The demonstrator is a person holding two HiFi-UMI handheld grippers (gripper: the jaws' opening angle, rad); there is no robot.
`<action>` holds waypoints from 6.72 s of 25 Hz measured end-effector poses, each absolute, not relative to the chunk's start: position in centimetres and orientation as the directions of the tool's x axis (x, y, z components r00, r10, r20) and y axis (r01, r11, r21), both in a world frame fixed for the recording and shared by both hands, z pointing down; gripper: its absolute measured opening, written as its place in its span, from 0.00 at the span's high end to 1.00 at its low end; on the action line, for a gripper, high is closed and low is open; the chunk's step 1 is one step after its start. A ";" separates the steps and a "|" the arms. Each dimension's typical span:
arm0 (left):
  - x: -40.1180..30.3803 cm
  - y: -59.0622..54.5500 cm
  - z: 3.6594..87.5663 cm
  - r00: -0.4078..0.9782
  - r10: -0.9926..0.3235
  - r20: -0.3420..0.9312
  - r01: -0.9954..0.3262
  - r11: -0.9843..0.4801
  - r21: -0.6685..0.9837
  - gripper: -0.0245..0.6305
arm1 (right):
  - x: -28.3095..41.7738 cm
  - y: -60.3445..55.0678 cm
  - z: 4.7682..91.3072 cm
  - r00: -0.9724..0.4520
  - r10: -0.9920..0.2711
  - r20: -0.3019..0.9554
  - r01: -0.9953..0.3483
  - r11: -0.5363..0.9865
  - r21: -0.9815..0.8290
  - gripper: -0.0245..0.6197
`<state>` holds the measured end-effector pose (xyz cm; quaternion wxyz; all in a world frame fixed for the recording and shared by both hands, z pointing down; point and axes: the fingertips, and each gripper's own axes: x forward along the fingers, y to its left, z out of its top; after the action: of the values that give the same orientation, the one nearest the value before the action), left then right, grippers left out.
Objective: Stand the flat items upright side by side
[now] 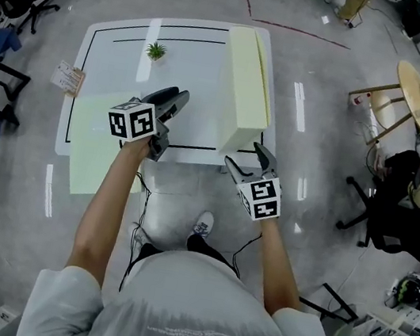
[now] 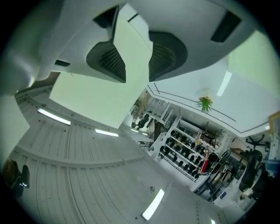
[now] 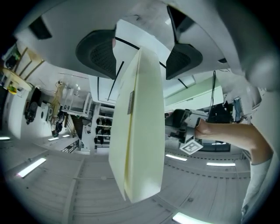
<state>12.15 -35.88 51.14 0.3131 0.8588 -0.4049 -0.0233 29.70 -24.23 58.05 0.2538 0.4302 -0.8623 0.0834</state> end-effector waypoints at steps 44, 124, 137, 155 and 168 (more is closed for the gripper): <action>-21.9 -11.7 66.7 0.851 -0.481 0.211 -0.383 -0.293 0.876 0.43 | -3.3 -16.8 65.1 -0.651 -0.272 0.708 -0.694 0.592 -0.410 0.35; -18.2 -18.6 63.4 0.312 -0.798 0.516 -0.943 -0.195 0.269 0.47 | -11.7 -34.7 61.6 -0.736 0.006 0.677 0.146 0.978 0.150 0.34; -16.9 -19.1 63.2 0.258 -0.791 0.555 -0.964 -0.253 0.087 0.48 | -12.4 -36.9 61.7 -0.779 -0.026 0.627 0.104 0.980 0.171 0.36; -15.8 -19.4 61.9 0.303 -0.803 0.513 -0.951 -0.291 0.106 0.53 | -13.0 -37.7 63.2 -0.702 -0.099 0.706 0.098 0.968 0.233 0.36; -16.7 -17.3 60.1 0.402 -0.780 0.480 -0.916 -0.345 0.206 0.44 | -2.2 -30.1 60.2 -0.655 -0.404 0.639 -0.395 0.904 0.166 0.36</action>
<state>-16.70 -17.32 60.06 0.2258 0.8061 -0.5259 0.1505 -2.19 -30.08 60.22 0.3525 0.2195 -0.9097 -0.0062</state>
